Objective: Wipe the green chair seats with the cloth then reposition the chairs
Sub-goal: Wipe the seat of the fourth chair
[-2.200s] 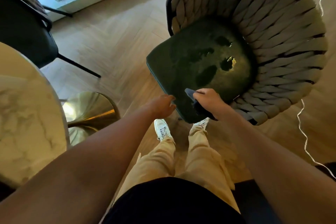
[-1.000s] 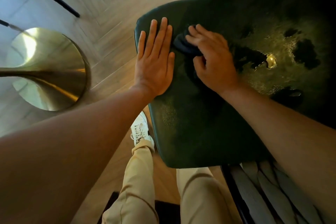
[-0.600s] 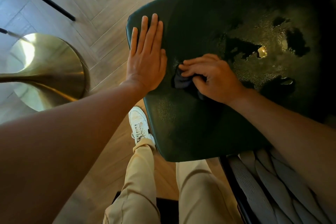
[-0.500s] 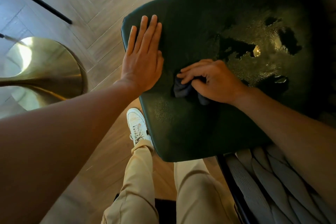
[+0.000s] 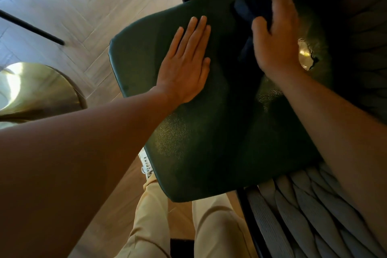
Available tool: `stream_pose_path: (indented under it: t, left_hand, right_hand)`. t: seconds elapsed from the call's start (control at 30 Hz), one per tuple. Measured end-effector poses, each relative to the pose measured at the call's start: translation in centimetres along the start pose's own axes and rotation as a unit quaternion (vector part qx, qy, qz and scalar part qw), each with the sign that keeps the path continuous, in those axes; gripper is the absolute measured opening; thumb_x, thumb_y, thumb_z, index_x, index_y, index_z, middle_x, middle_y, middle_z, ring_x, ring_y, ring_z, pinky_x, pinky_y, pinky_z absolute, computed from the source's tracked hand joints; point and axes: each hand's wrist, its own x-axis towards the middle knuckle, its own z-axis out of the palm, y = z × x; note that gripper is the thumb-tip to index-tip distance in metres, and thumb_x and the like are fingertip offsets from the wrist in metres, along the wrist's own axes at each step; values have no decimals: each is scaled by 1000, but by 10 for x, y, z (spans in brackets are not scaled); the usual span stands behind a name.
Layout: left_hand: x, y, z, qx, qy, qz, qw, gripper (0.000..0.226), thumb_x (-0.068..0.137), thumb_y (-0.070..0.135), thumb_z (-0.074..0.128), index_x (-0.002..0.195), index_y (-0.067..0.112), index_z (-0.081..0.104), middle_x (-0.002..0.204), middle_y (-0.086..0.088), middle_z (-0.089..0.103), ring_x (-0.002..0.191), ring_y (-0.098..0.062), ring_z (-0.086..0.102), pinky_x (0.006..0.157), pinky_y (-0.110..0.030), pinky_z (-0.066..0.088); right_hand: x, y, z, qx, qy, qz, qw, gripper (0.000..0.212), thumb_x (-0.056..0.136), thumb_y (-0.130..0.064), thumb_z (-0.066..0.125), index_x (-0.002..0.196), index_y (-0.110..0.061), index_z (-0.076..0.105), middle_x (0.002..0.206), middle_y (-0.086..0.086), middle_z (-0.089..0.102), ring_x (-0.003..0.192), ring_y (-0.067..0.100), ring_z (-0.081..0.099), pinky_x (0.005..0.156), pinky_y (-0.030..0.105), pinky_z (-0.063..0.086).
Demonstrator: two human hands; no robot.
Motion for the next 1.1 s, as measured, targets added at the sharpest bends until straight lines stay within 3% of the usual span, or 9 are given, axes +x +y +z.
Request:
stream_pose_path:
  t: [0.1,0.2,0.3,0.47,0.57,0.73,0.83,0.93,1.1]
  left_hand:
    - [0,0,1,10,2,-2,1000,63,108,38,19,162,7,9,171,-13,3,158,-26,0,128,-46,5]
    - [0,0,1,8,1,2,1000,63,108,37,20,162,7,9,171,-12,4,158,-26,1,128,-45,4]
    - [-1,-1,0,-3,4,8,1000,64,106,32,24,162,6,10,170,-13,5,158,-27,2,128,-46,4]
    - [0,-3,-2,-21,9,15,1000,67,102,28,29,162,4,12,170,-15,7,158,-28,3,128,-47,6]
    - [-1,-3,-2,-21,12,16,1000,66,102,28,29,161,4,13,170,-15,8,158,-29,4,128,-46,5]
    - [-1,-2,-2,-24,13,15,1000,67,102,26,31,161,4,13,170,-15,8,157,-29,3,128,-46,4]
    - [0,0,-5,-49,8,2,999,68,100,26,35,162,5,14,170,-13,8,158,-28,2,128,-45,2]
    - [2,4,-11,-74,10,-7,997,68,99,25,38,161,7,17,170,-12,10,158,-28,2,129,-45,0]
    - [32,28,-17,-55,1,67,996,70,99,33,36,162,8,16,170,-11,8,158,-26,0,128,-42,-2]
  right_hand:
    - [7,7,19,-101,12,-19,995,63,101,-25,35,160,-8,20,168,15,14,156,31,6,127,43,5]
    - [0,16,30,-134,16,-78,988,57,100,-23,33,156,-9,33,164,13,28,154,28,19,125,41,12]
    - [-9,23,30,-123,2,-154,980,50,100,-16,37,148,-6,48,156,12,44,149,27,33,123,42,22]
    - [-30,31,22,-115,-47,-241,962,44,96,-4,45,138,-4,60,147,11,55,143,23,44,120,29,21]
    - [-44,35,19,-95,-78,-282,952,42,94,-1,48,132,-3,64,141,13,60,138,24,50,117,35,32]
    - [-76,40,6,-64,-174,-312,932,37,92,1,56,126,-2,68,138,13,62,135,24,54,114,42,39]
    - [-92,42,-5,-43,-221,-283,932,34,93,-1,56,124,-4,69,137,10,63,134,18,54,113,44,42]
    - [-98,38,-17,13,-173,-190,966,32,95,-2,51,121,-3,69,132,10,66,129,14,58,109,41,47]
    - [-56,35,-42,55,23,-81,995,39,96,4,44,128,-1,66,137,10,63,132,14,56,111,33,46]
